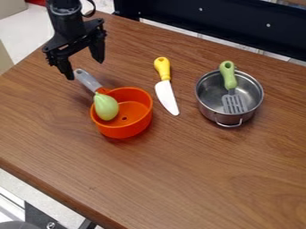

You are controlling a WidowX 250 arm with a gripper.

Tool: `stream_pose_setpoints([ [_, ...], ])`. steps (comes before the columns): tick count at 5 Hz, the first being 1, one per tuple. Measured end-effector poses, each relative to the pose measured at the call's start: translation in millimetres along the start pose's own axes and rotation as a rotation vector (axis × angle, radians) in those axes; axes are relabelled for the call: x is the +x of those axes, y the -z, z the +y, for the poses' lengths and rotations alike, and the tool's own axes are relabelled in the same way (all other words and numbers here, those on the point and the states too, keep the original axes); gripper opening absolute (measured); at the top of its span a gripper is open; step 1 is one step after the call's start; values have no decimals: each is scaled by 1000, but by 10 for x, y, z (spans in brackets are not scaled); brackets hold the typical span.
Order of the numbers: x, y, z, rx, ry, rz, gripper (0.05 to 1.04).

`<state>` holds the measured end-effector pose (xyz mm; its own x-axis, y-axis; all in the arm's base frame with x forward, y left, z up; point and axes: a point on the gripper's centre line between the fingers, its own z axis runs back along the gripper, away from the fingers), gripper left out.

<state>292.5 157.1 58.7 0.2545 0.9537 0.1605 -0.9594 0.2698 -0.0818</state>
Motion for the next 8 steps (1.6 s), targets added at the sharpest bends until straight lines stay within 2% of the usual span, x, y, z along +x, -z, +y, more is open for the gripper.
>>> stream_pose_setpoints([
  [1,-2,56,-5,14,-60,-10,999],
  [3,-23,180,-8,9,-146,-33,975],
  [4,-71,262,28,41,-147,-7,871],
  [5,-100,280,36,40,-153,0,578],
  [6,-133,286,28,41,-159,6,364],
  [8,-317,220,27,53,-172,41,354],
])
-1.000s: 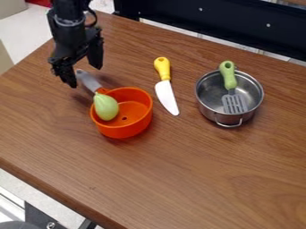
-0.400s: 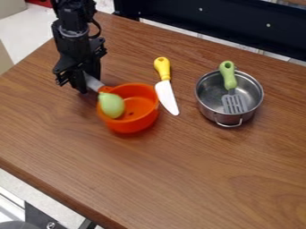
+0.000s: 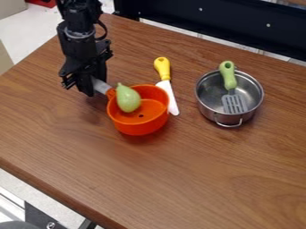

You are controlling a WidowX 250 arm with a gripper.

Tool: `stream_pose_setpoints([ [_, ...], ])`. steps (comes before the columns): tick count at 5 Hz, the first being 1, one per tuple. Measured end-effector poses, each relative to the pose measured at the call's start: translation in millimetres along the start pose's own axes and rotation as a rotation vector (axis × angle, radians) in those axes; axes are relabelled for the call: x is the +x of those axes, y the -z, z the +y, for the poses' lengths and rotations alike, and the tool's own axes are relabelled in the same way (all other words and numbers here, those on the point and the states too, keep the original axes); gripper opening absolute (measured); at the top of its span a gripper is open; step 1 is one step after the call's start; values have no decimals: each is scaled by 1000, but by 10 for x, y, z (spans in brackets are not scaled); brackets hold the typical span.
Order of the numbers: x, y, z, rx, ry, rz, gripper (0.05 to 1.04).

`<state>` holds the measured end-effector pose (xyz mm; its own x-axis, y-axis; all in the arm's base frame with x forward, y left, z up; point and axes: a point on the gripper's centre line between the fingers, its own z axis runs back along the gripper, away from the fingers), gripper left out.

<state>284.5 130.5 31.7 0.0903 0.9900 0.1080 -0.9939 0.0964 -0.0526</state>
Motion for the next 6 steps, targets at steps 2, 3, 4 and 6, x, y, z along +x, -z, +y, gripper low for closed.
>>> stream_pose_setpoints([
  [2,-134,-181,-13,-9,-4,32,354],
  [3,-343,-269,33,-26,23,32,354],
  [4,-580,-306,70,-25,50,32,354],
  [6,-975,-324,174,-42,60,17,354],
])
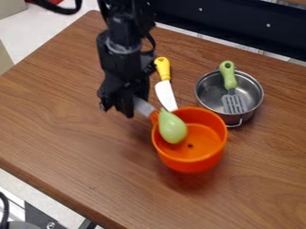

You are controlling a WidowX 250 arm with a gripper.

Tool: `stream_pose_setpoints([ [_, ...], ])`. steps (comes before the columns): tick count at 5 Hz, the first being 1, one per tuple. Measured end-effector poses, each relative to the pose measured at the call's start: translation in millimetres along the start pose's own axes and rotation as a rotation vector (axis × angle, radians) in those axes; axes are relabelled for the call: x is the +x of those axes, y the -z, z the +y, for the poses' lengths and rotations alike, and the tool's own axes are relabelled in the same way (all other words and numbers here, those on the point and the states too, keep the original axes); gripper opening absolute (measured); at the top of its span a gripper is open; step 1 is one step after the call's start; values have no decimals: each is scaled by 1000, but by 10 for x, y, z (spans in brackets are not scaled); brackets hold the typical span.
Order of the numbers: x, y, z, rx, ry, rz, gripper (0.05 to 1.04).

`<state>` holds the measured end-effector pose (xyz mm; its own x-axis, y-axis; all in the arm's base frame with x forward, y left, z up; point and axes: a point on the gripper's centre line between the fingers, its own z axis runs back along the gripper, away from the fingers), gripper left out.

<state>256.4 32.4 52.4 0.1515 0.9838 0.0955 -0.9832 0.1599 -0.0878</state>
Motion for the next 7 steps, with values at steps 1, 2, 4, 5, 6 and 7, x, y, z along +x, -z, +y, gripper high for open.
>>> stream_pose_setpoints([
  [1,-150,48,114,-19,-2,-20,354],
  [2,-214,40,81,-31,-4,-34,354],
  [4,-253,122,65,-36,-2,-64,354],
  [5,-274,139,71,-28,3,-63,401],
  [6,-285,148,66,-32,12,-72,684],
  [7,-272,143,84,-20,18,-71,953],
])
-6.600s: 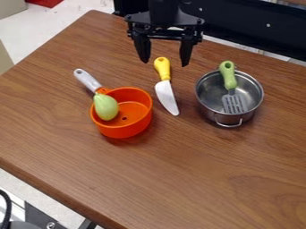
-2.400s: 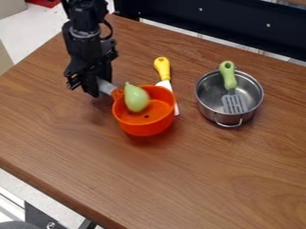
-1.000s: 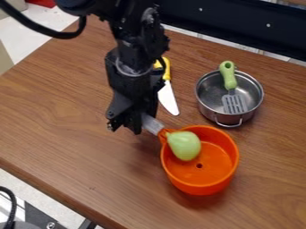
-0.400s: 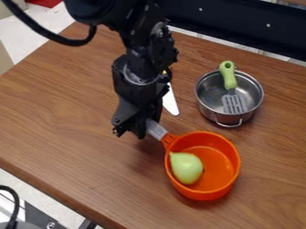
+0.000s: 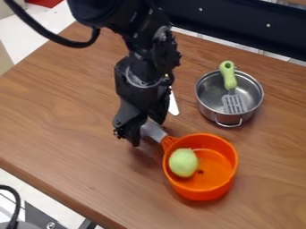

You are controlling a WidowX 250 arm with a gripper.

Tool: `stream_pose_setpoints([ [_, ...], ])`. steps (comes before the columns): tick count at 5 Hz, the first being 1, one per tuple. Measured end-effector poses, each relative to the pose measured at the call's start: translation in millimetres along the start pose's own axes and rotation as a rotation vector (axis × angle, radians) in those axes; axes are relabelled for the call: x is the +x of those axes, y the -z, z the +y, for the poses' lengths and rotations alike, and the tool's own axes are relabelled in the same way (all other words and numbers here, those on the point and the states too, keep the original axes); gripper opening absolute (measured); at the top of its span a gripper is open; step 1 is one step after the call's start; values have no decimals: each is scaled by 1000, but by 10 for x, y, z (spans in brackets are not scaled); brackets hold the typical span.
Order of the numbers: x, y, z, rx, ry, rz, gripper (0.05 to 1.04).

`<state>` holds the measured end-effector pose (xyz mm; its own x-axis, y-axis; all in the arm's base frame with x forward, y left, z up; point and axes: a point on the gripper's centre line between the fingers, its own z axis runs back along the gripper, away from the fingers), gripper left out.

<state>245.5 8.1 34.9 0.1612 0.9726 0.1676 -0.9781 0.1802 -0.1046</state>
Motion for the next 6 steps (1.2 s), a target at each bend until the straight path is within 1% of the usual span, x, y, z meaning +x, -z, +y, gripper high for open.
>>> stream_pose_setpoints([
  [1,11,-14,2,12,7,0,999],
  [2,27,-30,-22,9,3,7,998],
  [4,84,-116,-74,5,-23,36,999],
  [5,153,-205,-115,-15,-26,37,999],
  [6,283,-263,-152,-14,-40,65,999],
])
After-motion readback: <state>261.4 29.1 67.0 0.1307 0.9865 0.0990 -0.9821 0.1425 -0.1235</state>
